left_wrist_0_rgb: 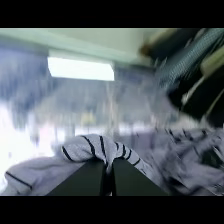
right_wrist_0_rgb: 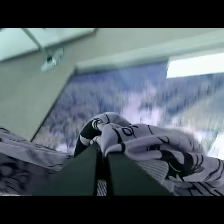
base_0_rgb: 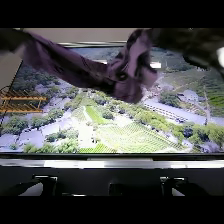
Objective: Fold the clothes and pants, and hang the long-sleeved shirts on hangers.
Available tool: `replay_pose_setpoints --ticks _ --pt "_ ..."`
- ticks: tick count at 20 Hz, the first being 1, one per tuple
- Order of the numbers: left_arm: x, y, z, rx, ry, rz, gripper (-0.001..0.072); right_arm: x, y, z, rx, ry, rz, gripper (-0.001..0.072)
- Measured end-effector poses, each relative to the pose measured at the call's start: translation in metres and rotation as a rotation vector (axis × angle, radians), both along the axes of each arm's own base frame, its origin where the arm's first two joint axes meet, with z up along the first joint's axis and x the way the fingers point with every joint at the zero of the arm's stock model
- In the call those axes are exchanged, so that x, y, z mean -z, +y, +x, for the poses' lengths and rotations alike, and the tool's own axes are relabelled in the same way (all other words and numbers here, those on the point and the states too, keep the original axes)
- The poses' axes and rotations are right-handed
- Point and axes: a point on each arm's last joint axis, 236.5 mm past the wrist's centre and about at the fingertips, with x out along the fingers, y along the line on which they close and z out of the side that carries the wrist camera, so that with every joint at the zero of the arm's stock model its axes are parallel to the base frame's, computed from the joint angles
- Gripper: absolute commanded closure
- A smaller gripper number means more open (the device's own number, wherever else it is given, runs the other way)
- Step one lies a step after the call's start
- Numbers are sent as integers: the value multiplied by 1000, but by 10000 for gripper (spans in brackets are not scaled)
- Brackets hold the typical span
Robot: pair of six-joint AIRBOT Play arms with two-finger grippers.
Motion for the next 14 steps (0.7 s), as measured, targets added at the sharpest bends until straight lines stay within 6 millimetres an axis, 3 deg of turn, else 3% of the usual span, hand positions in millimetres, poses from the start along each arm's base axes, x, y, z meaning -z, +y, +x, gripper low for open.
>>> replay_pose_setpoints --ticks 1,3,6,8,10,12,14 --pt "-40 5 -22 -25 -96 24 689 -33 -9 -24 16 -76 -26 665" --pt "-97 17 -68 -92 -234 58 688 -83 -27 -76 57 -193 -63 665" --pt "-152 37 -137 -236 -369 82 688 -127 -58 -151 149 -302 -104 665" --pt "-171 49 -173 -325 -422 82 688 -138 -80 -190 222 -325 -111 665" --pt "-184 60 -201 -398 -462 78 687 -144 -98 -213 286 -334 -103 665" --pt "-185 65 -210 -431 -458 65 687 -143 -110 -216 333 -320 -100 665" --pt "-167 70 -200 -443 -391 59 687 -130 -113 -194 357 -257 -102 665"
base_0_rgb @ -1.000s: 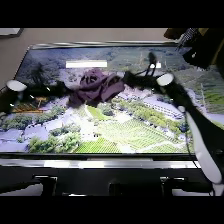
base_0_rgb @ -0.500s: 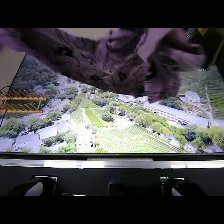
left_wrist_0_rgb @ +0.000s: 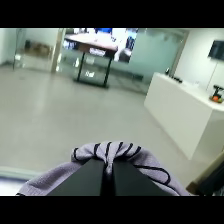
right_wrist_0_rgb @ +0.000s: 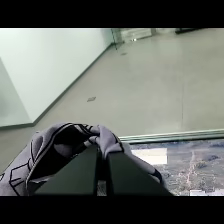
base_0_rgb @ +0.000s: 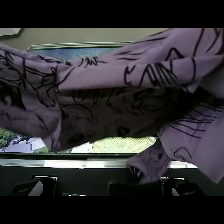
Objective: Fold the clothes and pants, and hang the long-sleeved shirts on hangers.
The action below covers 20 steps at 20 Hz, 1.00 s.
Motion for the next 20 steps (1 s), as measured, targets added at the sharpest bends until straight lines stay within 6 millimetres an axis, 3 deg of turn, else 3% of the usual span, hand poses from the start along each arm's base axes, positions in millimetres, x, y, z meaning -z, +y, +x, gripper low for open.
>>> replay_pose_setpoints --ticks 3,7,9,11,13,14,15,17,18,20 --pt "49 10 39 -2 150 -42 688 40 4 77 30 150 35 664" --pt "151 36 114 -43 412 -90 687 113 35 212 -2 304 192 663" --pt "213 46 150 -49 557 -118 687 178 65 274 -60 434 308 657" --pt "275 51 177 -51 693 -144 687 260 99 320 -106 597 392 623" --pt "337 53 196 -46 832 -164 687 347 131 344 -130 772 435 580" --pt "365 53 203 -43 895 -173 687 383 142 347 -137 847 442 501" --pt "387 52 208 -39 944 -180 687 413 153 347 -143 913 446 462" --pt "425 49 215 -31 1031 -193 680 451 164 342 -156 1007 434 262" --pt "437 48 216 -26 1059 -199 614 460 166 338 -166 1036 421 171" --pt "452 43 218 -13 1094 -215 324 461 167 324 -203 1080 371 91"
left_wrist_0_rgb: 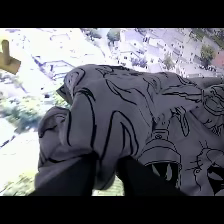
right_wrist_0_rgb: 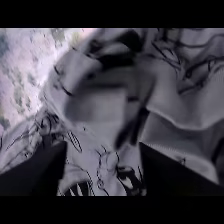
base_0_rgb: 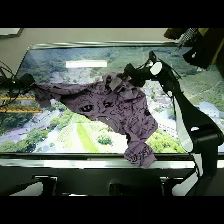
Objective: Fold the clothes and pants, and hang the long-sleeved shirts on hangers.
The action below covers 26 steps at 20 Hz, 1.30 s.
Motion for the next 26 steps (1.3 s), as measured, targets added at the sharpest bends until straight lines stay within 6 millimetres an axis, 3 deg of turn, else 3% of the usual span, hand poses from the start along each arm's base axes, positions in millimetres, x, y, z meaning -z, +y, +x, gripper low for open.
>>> replay_pose_setpoints --ticks 2,3,6,7,8,10,12,16,18,20,21,22,23,24,26 --pt "7 -3 0 2 19 -14 303 -14 -3 -26 -98 18 -50 23" --pt "9 -4 -1 5 27 -20 303 -21 -10 -42 -154 28 -101 23" --pt "16 -9 -9 20 70 -34 302 -38 -45 -103 -323 92 -305 19" --pt "19 -11 -12 26 88 -38 272 -41 -56 -123 -364 124 -355 18" --pt "21 -13 -15 33 104 -41 157 -43 -66 -144 -399 160 -394 18" --pt "25 -17 -21 48 134 -48 120 -39 -77 -183 -441 231 -419 17" --pt "29 -21 -26 61 158 -52 120 -22 -77 -220 -469 305 -388 17" --pt "50 -34 -38 82 218 -78 120 36 -49 -290 -530 451 -284 18" --pt "64 -40 -47 89 260 -95 121 67 -36 -314 -543 487 -275 19" --pt "75 -45 -54 95 292 -110 120 92 -30 -324 -510 494 -274 28" --pt "79 -48 -57 97 303 -117 121 103 -28 -324 -487 490 -276 62" --pt "81 -50 -59 100 310 -123 121 110 -26 -324 -467 488 -273 217" --pt "83 -51 -61 101 316 -128 121 117 -26 -323 -452 483 -275 571" --pt "85 -53 -62 102 320 -131 121 121 -26 -322 -438 482 -276 666" --pt "86 -54 -63 103 324 -135 121 123 -26 -317 -417 462 -283 667"
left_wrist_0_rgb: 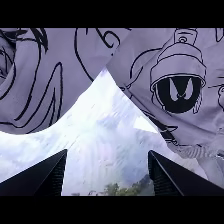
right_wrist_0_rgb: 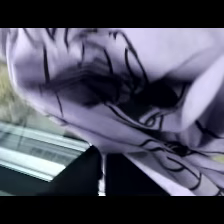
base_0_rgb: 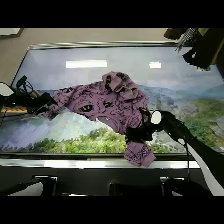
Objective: Fold the clothes and pants, and hang the long-sleeved shirts on hangers.
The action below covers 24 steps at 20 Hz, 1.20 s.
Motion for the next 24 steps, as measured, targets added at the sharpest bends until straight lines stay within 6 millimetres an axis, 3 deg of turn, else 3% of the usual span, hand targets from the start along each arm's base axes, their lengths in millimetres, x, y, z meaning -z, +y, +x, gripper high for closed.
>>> replay_pose_setpoints --ticks 3,6,9,11,14,18,19,20,21,22,24 --pt "1 -1 -1 0 2 -5 121 -17 -19 21 30 -93 -86 667" --pt "1 -2 -1 0 3 -7 121 -55 -58 48 50 -241 -243 666" --pt "1 -2 -1 0 3 -7 121 -91 -95 57 59 -339 -378 669" --pt "1 -2 -1 0 3 -7 121 -112 -127 60 106 -383 -463 669" --pt "1 -2 -1 0 3 -7 121 -138 -192 59 282 -398 -551 668" --pt "2 -5 -1 4 6 -14 121 -149 -273 47 512 -357 -595 666" --pt "3 -8 -1 8 10 -19 121 -148 -286 46 556 -348 -589 631" --pt "4 -12 -2 16 16 -25 121 -145 -295 45 594 -332 -577 463" --pt "7 -16 -2 25 23 -29 120 -141 -300 46 620 -318 -559 220" --pt "11 -22 -2 37 35 -36 96 -136 -299 48 630 -303 -524 104" --pt "22 -38 -4 66 66 -52 77 -128 -282 55 630 -276 -409 93"
